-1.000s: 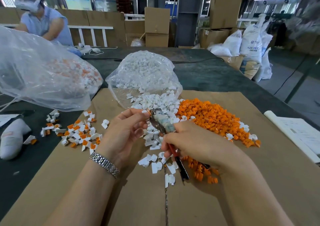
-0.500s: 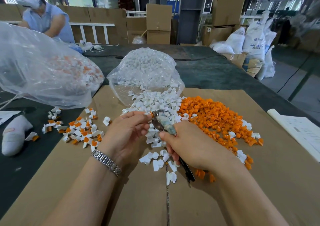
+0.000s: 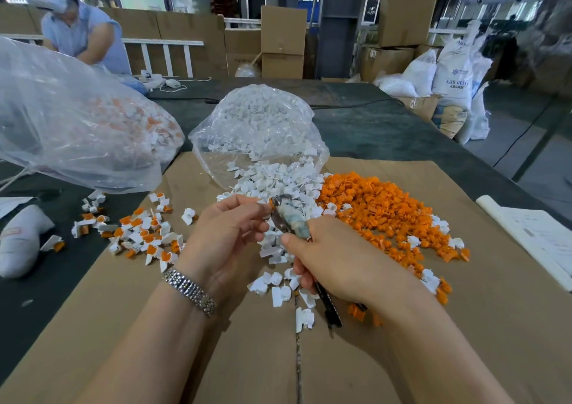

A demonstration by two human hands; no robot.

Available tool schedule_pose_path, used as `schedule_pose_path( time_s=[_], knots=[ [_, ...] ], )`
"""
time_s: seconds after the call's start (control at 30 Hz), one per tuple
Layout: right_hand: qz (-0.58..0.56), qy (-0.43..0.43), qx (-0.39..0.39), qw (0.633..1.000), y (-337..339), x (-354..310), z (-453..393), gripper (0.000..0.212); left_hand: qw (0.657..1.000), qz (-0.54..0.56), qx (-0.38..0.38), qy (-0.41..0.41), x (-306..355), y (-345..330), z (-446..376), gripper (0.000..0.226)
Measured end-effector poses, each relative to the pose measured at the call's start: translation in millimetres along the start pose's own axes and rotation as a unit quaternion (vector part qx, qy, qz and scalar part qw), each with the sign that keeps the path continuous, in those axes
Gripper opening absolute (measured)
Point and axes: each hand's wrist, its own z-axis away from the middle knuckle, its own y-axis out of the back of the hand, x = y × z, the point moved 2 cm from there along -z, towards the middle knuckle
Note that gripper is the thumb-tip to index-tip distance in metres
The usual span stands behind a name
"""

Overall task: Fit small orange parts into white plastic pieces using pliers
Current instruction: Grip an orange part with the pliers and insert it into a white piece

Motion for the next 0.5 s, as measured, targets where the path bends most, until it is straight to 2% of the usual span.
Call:
schedule_pose_path(
  time_s=[0.13,0.23,0.33,0.5],
  knots=[
    [-0.007,0.005,0.004,1.0,-2.9,2.0,-1.9,0.043,1.0,0.008,0.005,0.005,0.4,0.5,-1.0,0.013],
    [-0.094,-0.009,-0.027,0.995,-2.1,6.5,-1.4,0.04,0.999,0.03,0.005,0.01,0.9,0.6,-2.7,0.004],
    [-0.172,-0.012,-0.038,0.984,3.3,12.5,1.1,0.035,1.0,0.018,-0.006,0.008,1.1,2.3,-3.3,0.006],
    [-0.139,-0.015,-0.053,0.989,0.6,14.4,1.6,0.041,1.0,-0.006,-0.006,0.006,0.8,2.4,-3.9,0.005]
  ],
)
